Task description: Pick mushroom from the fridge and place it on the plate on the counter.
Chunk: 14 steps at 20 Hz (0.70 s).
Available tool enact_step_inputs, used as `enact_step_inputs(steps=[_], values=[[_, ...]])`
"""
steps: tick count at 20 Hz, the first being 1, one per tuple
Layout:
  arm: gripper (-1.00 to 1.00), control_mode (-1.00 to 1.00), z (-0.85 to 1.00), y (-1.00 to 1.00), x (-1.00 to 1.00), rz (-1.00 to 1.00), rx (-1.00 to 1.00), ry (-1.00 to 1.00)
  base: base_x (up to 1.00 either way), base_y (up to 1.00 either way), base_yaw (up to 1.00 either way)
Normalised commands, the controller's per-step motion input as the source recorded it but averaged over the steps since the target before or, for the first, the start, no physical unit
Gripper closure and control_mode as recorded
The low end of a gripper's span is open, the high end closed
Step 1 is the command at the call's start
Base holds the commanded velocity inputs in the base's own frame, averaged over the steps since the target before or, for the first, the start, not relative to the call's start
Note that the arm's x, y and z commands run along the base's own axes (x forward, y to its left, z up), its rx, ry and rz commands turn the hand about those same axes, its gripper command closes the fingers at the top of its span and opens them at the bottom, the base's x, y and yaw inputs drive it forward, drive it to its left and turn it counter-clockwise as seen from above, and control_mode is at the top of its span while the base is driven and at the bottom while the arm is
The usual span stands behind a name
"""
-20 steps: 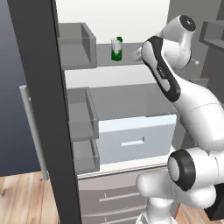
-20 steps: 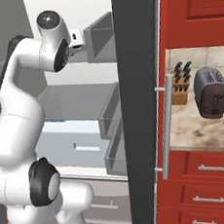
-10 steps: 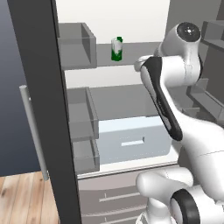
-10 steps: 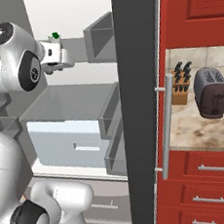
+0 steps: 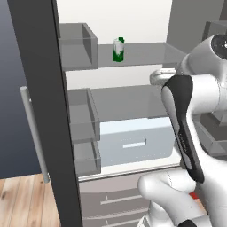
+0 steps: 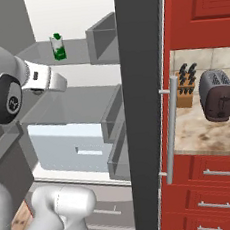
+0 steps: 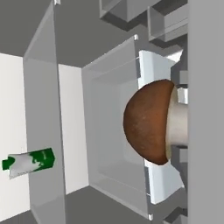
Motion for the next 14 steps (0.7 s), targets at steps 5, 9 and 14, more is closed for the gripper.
enact_step_inputs(steps=[5, 9, 14], values=[[1.0, -1.0, 0.0, 0.0, -0.84, 0.0, 0.03, 0.0, 0.0, 0.0, 0.0], [1.0, -1.0, 0.0, 0.0, -0.73, 0.0, 0.0, 0.0, 0.0, 0.0, 0.0], [1.0, -1.0, 0.0, 0.0, -0.72, 0.0, 0.0, 0.0, 0.0, 0.0, 0.0]])
